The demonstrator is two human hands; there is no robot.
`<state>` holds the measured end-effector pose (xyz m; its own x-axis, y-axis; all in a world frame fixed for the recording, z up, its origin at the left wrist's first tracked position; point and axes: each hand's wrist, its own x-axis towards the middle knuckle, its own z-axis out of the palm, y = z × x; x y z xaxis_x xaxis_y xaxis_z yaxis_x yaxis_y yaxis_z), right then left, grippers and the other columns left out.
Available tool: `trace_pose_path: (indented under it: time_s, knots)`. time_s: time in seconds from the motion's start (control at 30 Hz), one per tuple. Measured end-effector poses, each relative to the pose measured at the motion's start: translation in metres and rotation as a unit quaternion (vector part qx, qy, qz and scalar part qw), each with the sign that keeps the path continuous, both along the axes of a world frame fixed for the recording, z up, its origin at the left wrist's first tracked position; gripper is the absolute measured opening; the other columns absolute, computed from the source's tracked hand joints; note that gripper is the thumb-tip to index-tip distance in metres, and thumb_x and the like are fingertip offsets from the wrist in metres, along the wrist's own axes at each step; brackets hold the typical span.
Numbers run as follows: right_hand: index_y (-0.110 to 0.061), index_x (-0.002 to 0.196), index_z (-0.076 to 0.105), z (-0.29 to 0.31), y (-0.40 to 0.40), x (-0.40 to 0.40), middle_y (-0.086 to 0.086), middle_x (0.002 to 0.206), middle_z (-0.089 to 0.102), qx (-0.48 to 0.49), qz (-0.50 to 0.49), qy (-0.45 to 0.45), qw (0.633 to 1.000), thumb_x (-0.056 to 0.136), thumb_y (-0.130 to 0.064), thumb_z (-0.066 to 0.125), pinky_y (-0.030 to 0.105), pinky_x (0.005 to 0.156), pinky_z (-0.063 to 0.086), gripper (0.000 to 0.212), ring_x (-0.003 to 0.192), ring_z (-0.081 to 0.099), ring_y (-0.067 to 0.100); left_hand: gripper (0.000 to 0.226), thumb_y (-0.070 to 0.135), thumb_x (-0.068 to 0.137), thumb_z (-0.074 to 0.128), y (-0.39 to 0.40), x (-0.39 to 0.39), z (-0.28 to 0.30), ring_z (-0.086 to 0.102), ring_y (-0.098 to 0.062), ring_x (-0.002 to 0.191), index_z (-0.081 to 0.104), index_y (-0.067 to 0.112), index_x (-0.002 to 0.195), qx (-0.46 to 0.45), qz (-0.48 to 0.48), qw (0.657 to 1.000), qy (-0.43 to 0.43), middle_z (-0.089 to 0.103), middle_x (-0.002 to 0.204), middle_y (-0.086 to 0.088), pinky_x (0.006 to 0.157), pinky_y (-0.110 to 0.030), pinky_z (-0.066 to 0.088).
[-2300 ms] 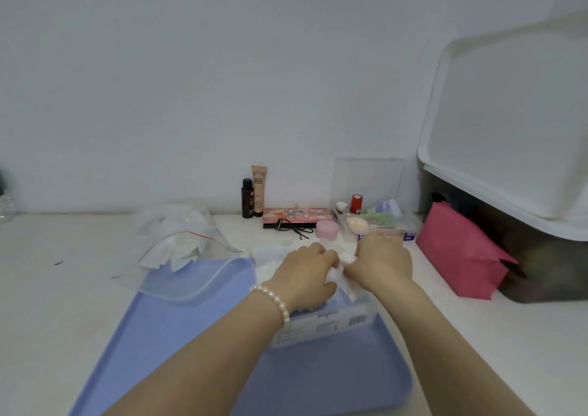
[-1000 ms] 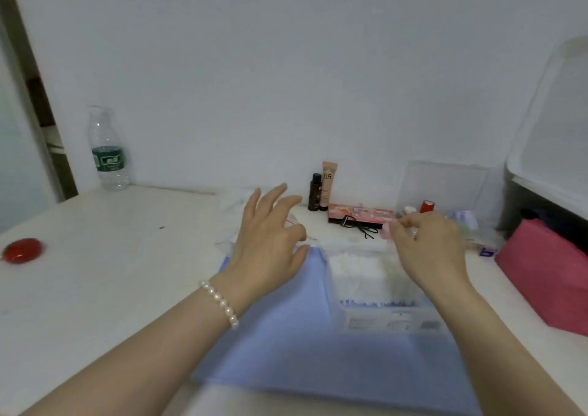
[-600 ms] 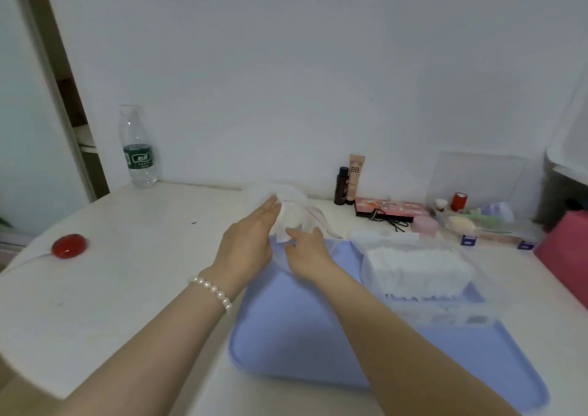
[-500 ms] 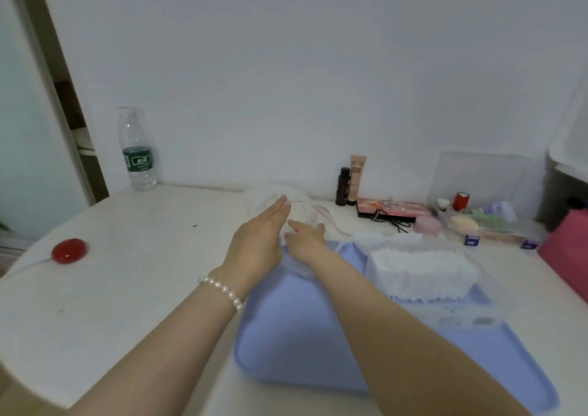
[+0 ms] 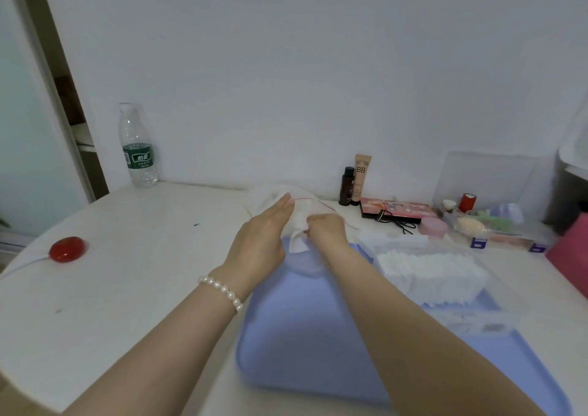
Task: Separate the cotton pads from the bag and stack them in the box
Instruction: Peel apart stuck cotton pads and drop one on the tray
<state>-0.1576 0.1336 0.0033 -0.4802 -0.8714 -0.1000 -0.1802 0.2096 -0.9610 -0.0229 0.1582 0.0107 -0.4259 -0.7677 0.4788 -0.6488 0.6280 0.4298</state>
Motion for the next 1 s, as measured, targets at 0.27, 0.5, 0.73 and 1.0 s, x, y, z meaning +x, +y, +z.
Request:
trace_pose_path:
  time_s: [0.27,0.5,0.73,1.0]
  knots:
    - [-0.012,0.067,0.05,-0.014,0.016,0.007,0.002,0.072,0.053,0.075,0.053,0.123,0.988,0.08,-0.015,0.067,0.03,0.073,0.052,0.021,0.083,0.059,0.022,0.068,-0.008,0.084,0.04,0.01,-0.001,-0.005,0.049,-0.019,0.126,0.033,0.022,0.145,0.027,-0.004,1.0,-0.005,0.024,0.154,0.011,0.1,-0.029,0.04]
    - [0.006,0.105,0.06,-0.021,0.029,0.019,0.016,0.115,0.061,0.043,0.057,0.221,0.973,0.086,0.004,0.048,0.031,0.089,0.045,0.023,0.11,0.056,0.027,0.07,-0.006,0.083,0.04,0.013,0.002,-0.01,0.038,-0.017,0.136,0.033,0.024,0.145,0.034,0.011,0.999,-0.026,0.02,0.155,0.013,0.103,-0.029,0.037]
    - [-0.01,0.094,0.069,-0.004,0.094,-0.005,-0.013,0.086,0.054,-0.088,0.102,0.26,0.956,0.076,0.008,0.057,0.002,0.06,0.037,0.028,0.082,0.049,0.006,0.053,0.028,0.089,0.046,0.019,0.01,-0.006,0.039,-0.014,0.134,0.041,0.026,0.141,0.019,0.028,0.999,0.019,0.028,0.152,0.014,0.103,-0.022,0.032]
    - [-0.026,0.071,0.071,0.042,0.16,-0.063,-0.009,0.077,0.067,-0.18,0.052,0.026,0.982,0.07,0.007,0.073,0.017,0.049,0.043,0.033,0.053,0.054,-0.003,0.019,0.039,0.08,0.054,0.061,-0.021,0.024,0.059,-0.003,0.093,0.068,0.025,0.082,-0.012,-0.032,0.925,0.378,0.066,0.097,0.015,0.083,-0.009,0.042]
